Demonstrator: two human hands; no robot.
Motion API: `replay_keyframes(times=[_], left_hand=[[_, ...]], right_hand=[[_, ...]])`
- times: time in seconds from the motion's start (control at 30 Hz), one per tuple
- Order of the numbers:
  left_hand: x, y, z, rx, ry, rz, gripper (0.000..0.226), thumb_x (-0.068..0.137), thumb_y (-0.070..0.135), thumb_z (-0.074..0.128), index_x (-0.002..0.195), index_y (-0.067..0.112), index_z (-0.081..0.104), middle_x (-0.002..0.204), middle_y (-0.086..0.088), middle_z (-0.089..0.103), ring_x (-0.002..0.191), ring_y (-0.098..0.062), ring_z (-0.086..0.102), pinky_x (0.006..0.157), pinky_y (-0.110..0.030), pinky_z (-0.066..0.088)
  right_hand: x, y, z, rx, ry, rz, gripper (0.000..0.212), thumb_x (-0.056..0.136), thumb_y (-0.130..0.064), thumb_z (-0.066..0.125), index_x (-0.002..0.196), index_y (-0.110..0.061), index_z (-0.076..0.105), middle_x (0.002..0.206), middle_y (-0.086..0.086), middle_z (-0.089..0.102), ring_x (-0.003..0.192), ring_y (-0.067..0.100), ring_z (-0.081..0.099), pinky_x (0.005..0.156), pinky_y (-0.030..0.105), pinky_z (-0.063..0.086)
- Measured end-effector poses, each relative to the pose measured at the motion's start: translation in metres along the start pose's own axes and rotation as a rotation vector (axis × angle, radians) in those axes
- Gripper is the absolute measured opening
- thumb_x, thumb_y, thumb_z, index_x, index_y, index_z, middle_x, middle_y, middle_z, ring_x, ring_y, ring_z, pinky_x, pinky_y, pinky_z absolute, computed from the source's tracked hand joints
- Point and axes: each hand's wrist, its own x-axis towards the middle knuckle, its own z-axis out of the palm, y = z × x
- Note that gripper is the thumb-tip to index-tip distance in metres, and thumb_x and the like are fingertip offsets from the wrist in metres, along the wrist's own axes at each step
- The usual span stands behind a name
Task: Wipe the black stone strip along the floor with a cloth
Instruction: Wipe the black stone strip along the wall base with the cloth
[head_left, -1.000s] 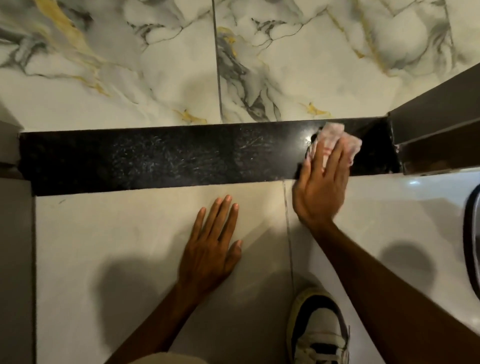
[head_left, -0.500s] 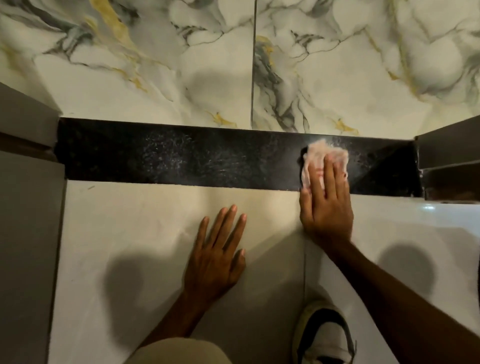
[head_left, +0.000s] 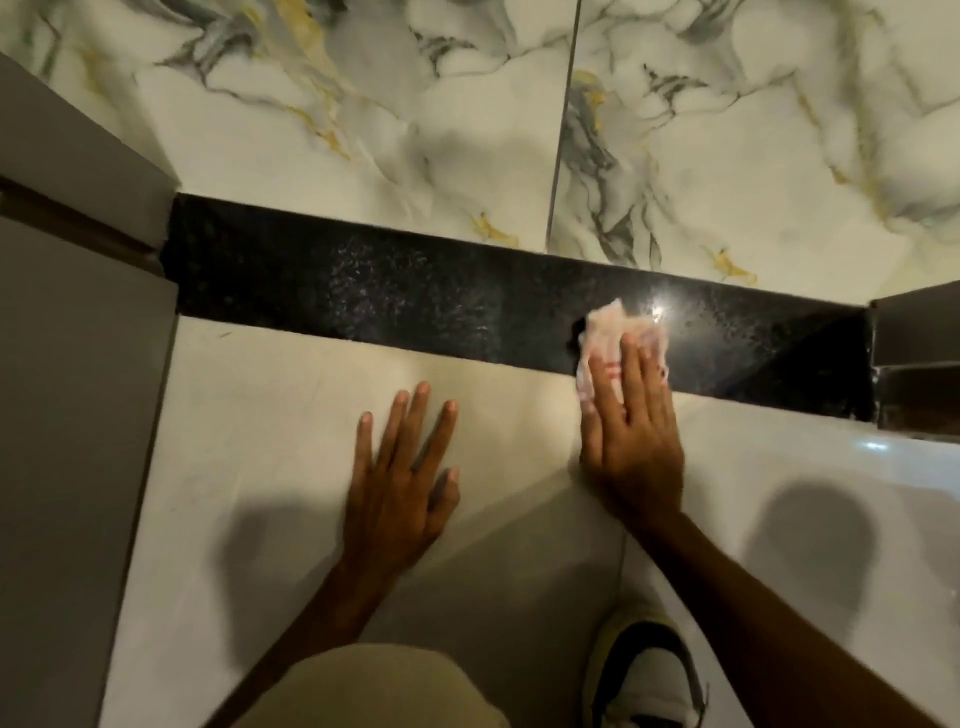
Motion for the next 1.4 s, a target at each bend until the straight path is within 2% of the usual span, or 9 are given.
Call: replay_keyframes(times=[0.13,0.4,0.53,0.67,0.8,0.93,1.07,1.2,1.4], left_hand=[[0.001,-0.015,0.007,-0.002,0.084,-0.122,0.068,0.111,0.046,0.033,0.173,0.023,0.020,0.183,-0.013,0.015,0.170,-0.030,0.012,0.139,-0.056,0.007],[-0.015,-0.050,-0.011,0.003,0.008,-0.098,0.067,0.112,0.051,0.023,0.173,0.023,0.024,0.183,-0.012,0.015,0.169,-0.033,0.014,0.136,-0.061,0.014],[-0.023,-0.066,-0.021,-0.004,0.039,-0.201,0.069,0.109,0.050,0.030,0.170,0.019,0.031,0.181,-0.015,0.021,0.167,-0.038,0.021,0.132,-0.068,0.024],[-0.024,-0.068,-0.011,-0.007,0.131,-0.244,0.067,0.110,0.048,0.031,0.171,0.018,0.031,0.180,-0.015,0.024,0.168,-0.034,0.021,0.135,-0.063,0.021],[-0.025,-0.068,-0.006,0.009,0.223,-0.422,0.067,0.109,0.046,0.033,0.170,0.017,0.033,0.179,-0.016,0.027,0.168,-0.033,0.023,0.137,-0.058,0.017],[-0.023,-0.066,-0.013,-0.001,0.183,-0.493,0.067,0.110,0.044,0.033,0.170,0.016,0.032,0.179,-0.017,0.026,0.167,-0.035,0.023,0.135,-0.062,0.022],[-0.019,-0.066,-0.014,-0.022,0.173,-0.510,0.067,0.110,0.045,0.027,0.170,0.015,0.032,0.179,-0.017,0.025,0.167,-0.036,0.023,0.133,-0.066,0.025],[-0.022,-0.071,-0.003,-0.044,0.226,-0.493,0.067,0.110,0.046,0.031,0.171,0.017,0.029,0.181,-0.016,0.022,0.168,-0.033,0.019,0.137,-0.060,0.017],[-0.013,-0.101,-0.015,-0.116,0.177,-0.416,0.070,0.107,0.041,0.047,0.172,0.021,0.028,0.182,-0.012,0.020,0.170,-0.028,0.014,0.138,-0.057,0.014]], right_hand=[[0.084,-0.052,0.021,0.086,0.076,0.113,0.062,0.117,-0.041,0.031,0.172,-0.014,0.023,0.181,0.017,0.018,0.170,0.033,0.015,0.141,0.050,0.015],[0.029,-0.093,0.012,0.197,-0.099,-0.351,0.060,0.114,-0.031,0.044,0.171,-0.017,0.030,0.182,0.013,0.018,0.171,0.032,0.010,0.139,0.054,0.022],[0.024,-0.057,0.004,0.109,-0.086,-0.179,0.059,0.114,-0.028,0.042,0.169,-0.011,0.032,0.180,0.018,0.021,0.169,0.036,0.015,0.137,0.057,0.026],[0.105,-0.120,0.020,0.139,-0.050,0.015,0.062,0.117,-0.038,0.033,0.173,-0.015,0.018,0.183,0.016,0.011,0.171,0.033,0.008,0.142,0.048,0.007],[0.132,-0.205,0.035,0.183,-0.103,-0.308,0.063,0.115,-0.040,0.032,0.173,-0.019,0.018,0.182,0.015,0.015,0.170,0.033,0.012,0.141,0.050,0.014],[0.074,-0.173,0.020,0.136,-0.187,-0.533,0.061,0.116,-0.037,0.036,0.173,-0.023,0.021,0.183,0.010,0.013,0.171,0.031,0.007,0.141,0.051,0.015],[0.069,-0.124,0.006,0.123,-0.205,-0.359,0.061,0.115,-0.037,0.037,0.172,-0.021,0.024,0.183,0.011,0.013,0.171,0.030,0.007,0.141,0.048,0.010],[0.137,-0.198,0.023,0.153,-0.127,-0.109,0.062,0.116,-0.040,0.027,0.174,-0.017,0.017,0.183,0.015,0.010,0.171,0.033,0.006,0.142,0.050,0.008],[0.102,-0.214,0.028,0.134,-0.164,-0.580,0.060,0.117,-0.035,0.036,0.173,-0.021,0.020,0.183,0.013,0.014,0.171,0.033,0.009,0.141,0.052,0.014]])
